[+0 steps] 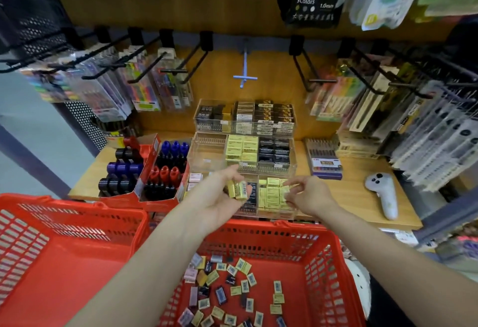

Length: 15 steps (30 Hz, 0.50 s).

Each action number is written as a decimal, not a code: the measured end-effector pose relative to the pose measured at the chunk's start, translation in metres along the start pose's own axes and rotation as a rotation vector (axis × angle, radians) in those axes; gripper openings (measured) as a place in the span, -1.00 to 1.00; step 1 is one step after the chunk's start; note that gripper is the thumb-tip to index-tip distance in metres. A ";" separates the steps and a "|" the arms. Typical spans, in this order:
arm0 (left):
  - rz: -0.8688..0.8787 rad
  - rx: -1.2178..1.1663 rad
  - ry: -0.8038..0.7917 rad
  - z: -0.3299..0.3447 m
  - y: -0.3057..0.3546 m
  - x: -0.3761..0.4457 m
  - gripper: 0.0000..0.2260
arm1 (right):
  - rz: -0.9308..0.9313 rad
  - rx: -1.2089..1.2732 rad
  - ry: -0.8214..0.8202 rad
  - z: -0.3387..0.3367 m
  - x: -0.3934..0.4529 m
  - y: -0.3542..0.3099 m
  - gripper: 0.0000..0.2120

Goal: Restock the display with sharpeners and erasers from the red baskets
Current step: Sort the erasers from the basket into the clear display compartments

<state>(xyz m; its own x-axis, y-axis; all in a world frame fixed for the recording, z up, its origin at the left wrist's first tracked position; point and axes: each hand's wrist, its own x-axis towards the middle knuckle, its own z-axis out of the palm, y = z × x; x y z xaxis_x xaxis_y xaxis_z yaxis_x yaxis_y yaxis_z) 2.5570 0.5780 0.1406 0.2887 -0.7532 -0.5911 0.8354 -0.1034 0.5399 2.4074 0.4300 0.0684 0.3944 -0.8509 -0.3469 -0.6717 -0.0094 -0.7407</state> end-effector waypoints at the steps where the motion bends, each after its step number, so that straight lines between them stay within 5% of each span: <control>1: -0.013 0.036 -0.027 -0.001 -0.001 0.001 -0.56 | -0.011 -0.042 0.019 0.007 0.008 -0.001 -0.86; 5: 0.001 0.138 -0.026 -0.005 -0.001 0.005 -0.70 | 0.009 -0.076 0.081 0.037 0.033 -0.003 -0.82; 9: -0.008 -0.015 0.060 -0.017 0.004 0.003 -0.81 | 0.078 -0.038 0.121 0.060 0.045 -0.003 -0.44; 15: 0.018 -0.095 0.121 -0.023 0.012 -0.004 -0.84 | 0.094 -0.039 0.171 0.068 0.045 0.003 -0.85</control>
<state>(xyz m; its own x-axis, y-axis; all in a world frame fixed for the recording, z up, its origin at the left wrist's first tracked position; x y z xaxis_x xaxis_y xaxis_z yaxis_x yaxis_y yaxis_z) 2.5764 0.5950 0.1354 0.3539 -0.6700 -0.6526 0.8683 -0.0239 0.4954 2.4657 0.4273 0.0116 0.2188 -0.9258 -0.3083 -0.7259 0.0567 -0.6854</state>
